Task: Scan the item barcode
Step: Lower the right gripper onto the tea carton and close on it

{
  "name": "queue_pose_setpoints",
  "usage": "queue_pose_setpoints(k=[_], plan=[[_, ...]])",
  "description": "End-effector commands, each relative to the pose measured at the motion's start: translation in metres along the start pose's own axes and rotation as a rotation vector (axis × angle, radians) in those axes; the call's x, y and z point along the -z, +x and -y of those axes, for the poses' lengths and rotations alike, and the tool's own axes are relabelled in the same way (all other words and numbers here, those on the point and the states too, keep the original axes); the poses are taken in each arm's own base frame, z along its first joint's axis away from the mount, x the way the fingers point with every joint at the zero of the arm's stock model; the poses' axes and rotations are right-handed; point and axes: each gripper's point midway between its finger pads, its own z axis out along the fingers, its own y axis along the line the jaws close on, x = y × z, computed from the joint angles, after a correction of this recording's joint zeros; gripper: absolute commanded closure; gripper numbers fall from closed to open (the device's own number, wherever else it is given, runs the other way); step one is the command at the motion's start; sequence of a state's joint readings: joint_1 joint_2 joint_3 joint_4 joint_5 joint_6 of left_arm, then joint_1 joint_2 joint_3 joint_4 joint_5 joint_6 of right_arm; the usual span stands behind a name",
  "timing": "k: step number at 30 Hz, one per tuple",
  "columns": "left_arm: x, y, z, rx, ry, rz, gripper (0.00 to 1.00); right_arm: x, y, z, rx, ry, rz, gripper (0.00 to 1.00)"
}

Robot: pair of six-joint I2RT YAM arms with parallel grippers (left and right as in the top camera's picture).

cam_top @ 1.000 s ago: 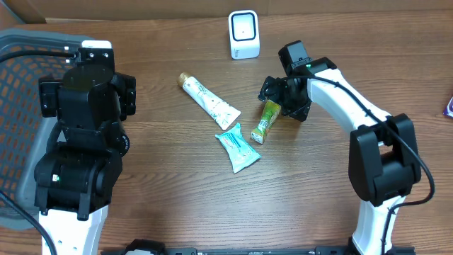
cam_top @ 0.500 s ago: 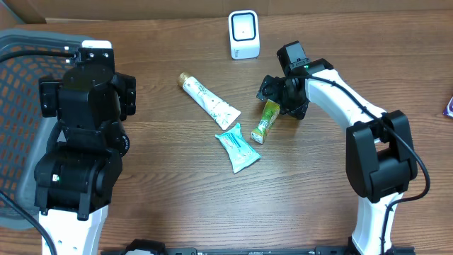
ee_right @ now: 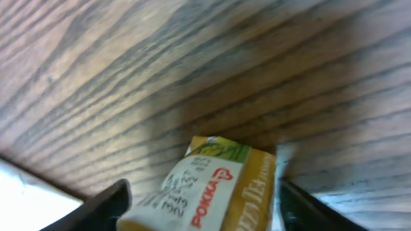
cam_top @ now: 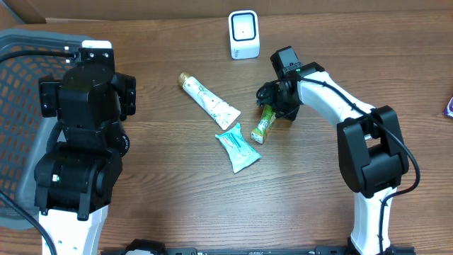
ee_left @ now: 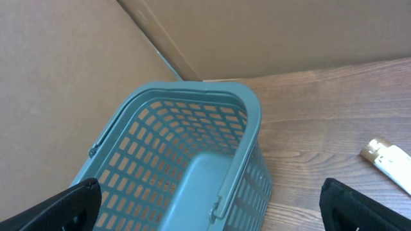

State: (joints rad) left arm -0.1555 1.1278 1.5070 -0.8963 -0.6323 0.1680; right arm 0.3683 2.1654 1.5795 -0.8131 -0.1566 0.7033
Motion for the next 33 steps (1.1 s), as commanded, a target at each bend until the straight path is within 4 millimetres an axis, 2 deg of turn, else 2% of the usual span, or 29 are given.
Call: queue_pose_setpoints(k=[1, 6, 9, 11, 22, 27, 33], plan=[[0.001, -0.001, 0.0, -0.005, 0.001, 0.005, 0.0, -0.023, 0.011, 0.015, -0.008, 0.066, -0.043, 0.39], [0.001, -0.001, 0.0, -0.005, 0.001, 0.005, 0.0, -0.022, 0.014, 0.02, -0.012, 0.087, -0.055, 0.5], [0.001, -0.001, 0.0, -0.005, 0.001, 0.005, 0.0, -0.022, 0.013, 0.021, -0.006, 0.088, -0.056, 0.54], [0.001, -0.001, 0.0, -0.005, 0.001, 0.005, 0.0, -0.02, 0.009, 0.019, 0.038, 0.08, -0.049, 0.64], [0.001, -0.001, 0.0, -0.005, 0.001, 0.005, 0.0, 0.016, -0.01, -0.005, 0.134, 0.039, 0.012, 0.75], [0.0, -0.001, 0.001, -0.007, 0.002, 0.002, 0.0, 0.029, -0.013, -0.007, 0.136, 0.047, 0.03, 0.81], [-0.002, 0.0, 0.002, -0.01, 0.003, -0.002, 0.0, 0.041, -0.011, -0.008, 0.137, 0.046, 0.032, 0.81]])
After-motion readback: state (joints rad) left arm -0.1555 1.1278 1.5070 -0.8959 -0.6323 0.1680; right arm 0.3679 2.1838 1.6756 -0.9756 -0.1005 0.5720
